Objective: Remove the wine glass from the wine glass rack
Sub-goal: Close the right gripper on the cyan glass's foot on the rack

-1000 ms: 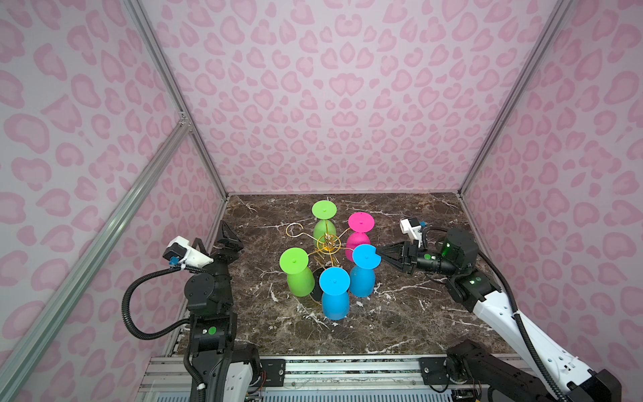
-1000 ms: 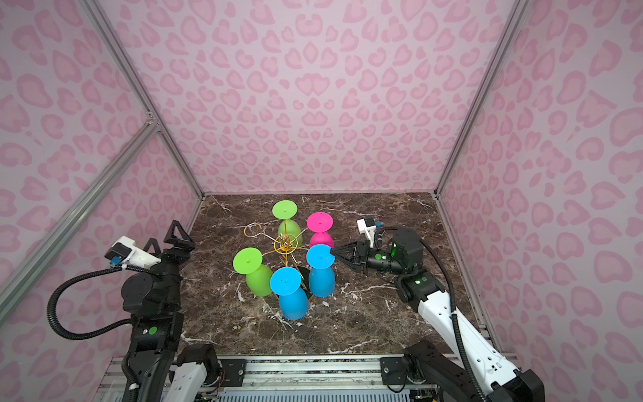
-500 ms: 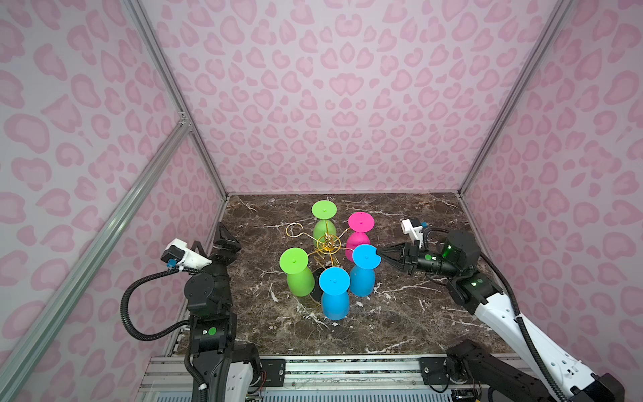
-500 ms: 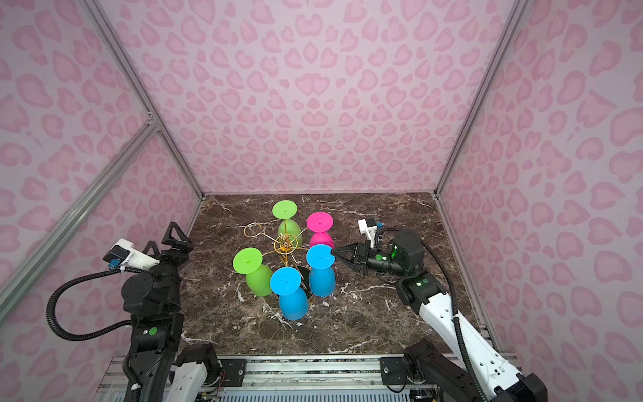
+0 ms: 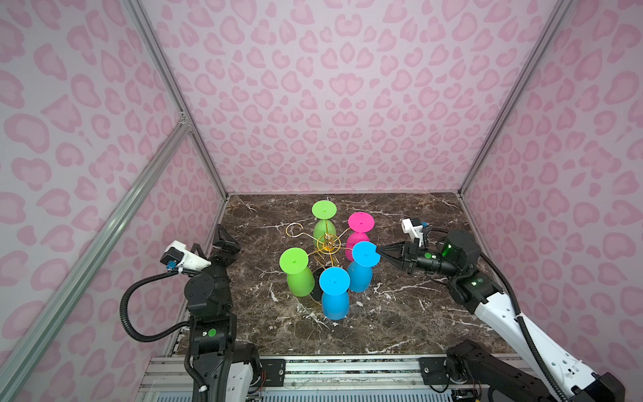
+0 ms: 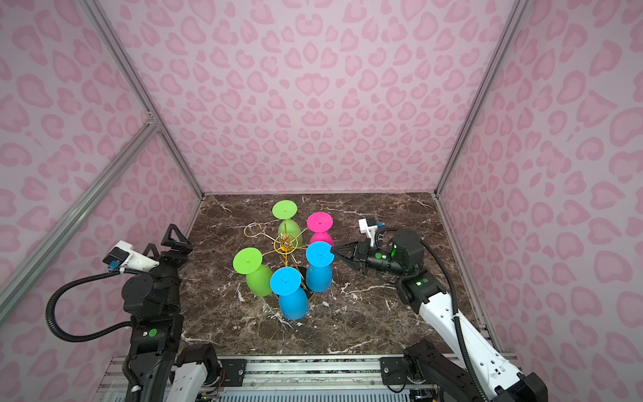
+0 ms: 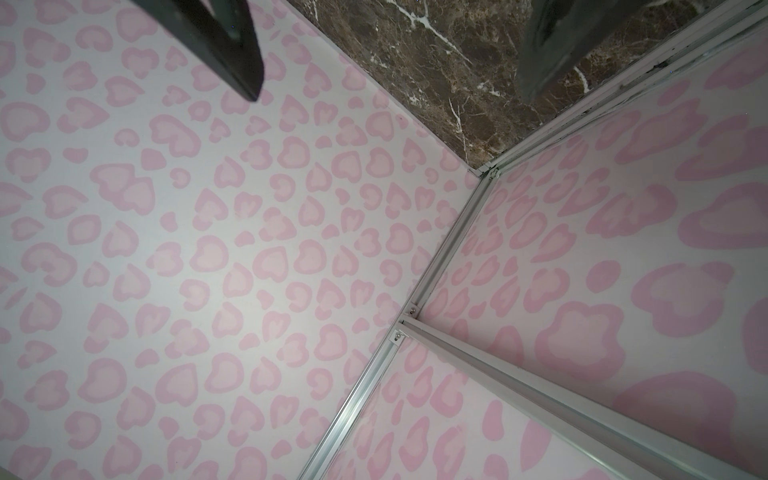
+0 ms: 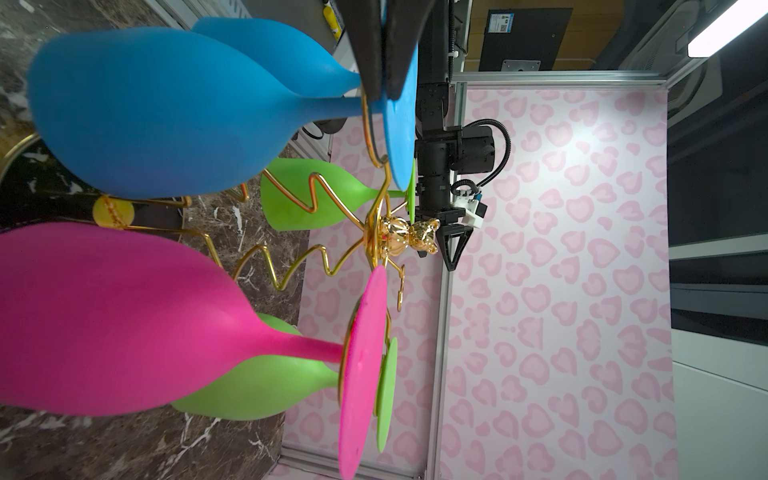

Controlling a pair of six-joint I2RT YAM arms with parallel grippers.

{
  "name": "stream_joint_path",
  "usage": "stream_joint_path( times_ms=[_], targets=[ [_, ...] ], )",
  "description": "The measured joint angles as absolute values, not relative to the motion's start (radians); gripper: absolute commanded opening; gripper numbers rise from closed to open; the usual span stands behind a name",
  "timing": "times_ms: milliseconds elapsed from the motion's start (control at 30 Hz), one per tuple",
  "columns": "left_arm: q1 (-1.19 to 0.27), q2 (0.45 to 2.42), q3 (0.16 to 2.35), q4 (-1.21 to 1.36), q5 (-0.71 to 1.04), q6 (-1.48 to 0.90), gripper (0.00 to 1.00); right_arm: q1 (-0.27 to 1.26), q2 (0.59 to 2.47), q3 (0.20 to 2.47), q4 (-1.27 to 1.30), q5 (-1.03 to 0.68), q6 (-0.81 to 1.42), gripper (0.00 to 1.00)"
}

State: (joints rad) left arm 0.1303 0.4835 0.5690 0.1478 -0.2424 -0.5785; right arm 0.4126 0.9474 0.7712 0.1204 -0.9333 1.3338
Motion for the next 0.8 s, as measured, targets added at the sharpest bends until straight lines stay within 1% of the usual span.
stream_joint_path(
  times_ms=[300,800],
  targets=[
    [0.132,0.481,0.569,0.147,-0.244,-0.582,0.97,0.419,0.960,0.818,0.119,-0.916,1.351,0.00],
    [0.137,0.480,0.569,0.144,-0.245,-0.583,0.97,0.497,1.047,0.908,0.058,-0.875,1.288,0.00]
  ],
)
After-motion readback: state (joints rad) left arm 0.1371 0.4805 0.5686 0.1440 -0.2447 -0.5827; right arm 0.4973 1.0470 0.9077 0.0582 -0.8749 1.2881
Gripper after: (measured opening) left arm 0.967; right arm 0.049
